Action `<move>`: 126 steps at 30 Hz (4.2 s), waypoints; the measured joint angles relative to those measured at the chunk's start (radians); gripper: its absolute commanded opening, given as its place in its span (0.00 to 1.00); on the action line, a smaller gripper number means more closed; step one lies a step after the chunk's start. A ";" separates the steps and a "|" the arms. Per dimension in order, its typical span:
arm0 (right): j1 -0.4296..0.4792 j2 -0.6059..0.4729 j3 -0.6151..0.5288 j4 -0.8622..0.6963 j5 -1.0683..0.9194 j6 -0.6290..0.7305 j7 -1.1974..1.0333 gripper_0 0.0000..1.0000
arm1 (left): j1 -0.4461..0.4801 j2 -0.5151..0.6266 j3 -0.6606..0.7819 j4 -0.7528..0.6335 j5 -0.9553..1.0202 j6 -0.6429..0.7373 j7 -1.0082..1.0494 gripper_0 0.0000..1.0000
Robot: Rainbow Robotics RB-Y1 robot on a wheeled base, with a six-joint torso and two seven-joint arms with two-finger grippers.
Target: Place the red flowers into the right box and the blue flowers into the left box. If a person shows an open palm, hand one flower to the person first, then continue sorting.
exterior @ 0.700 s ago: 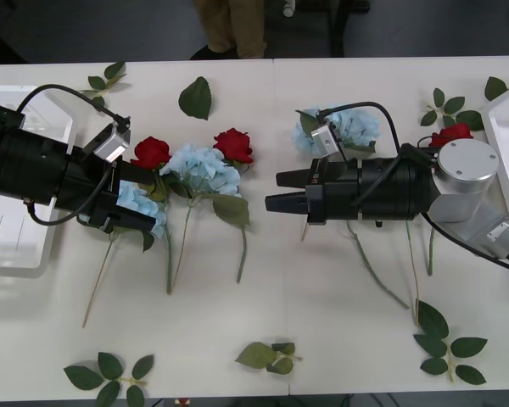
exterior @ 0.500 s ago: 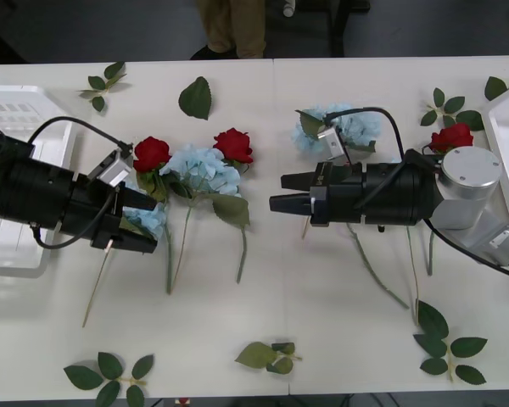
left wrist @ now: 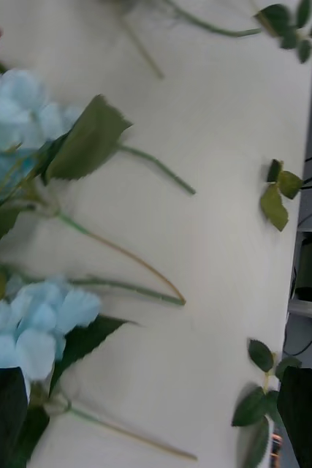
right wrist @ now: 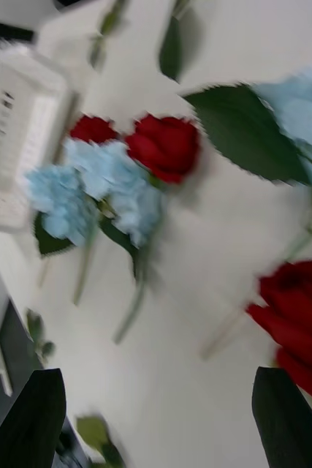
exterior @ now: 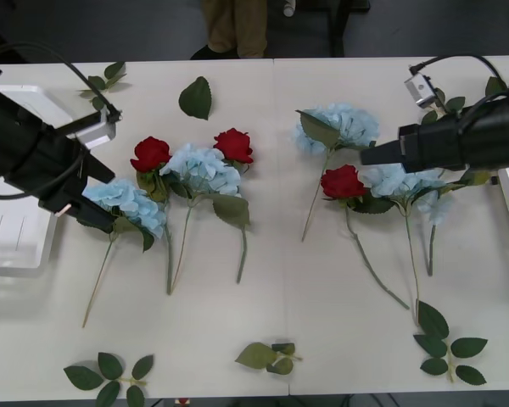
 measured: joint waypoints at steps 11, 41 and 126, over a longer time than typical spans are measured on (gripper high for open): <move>0.009 -0.037 -0.238 0.164 0.567 0.179 -0.107 0.75 | 0.065 0.189 -0.259 -0.357 -0.232 -0.038 1.015 1.00; 0.034 0.299 -0.238 0.186 1.246 -0.047 -0.482 0.75 | 0.427 0.127 -0.485 -0.234 -0.673 -0.583 1.030 1.00; 0.037 0.155 -0.479 0.385 1.552 -0.355 -0.248 0.47 | -0.275 0.484 -0.443 0.468 -0.182 -0.381 0.528 0.00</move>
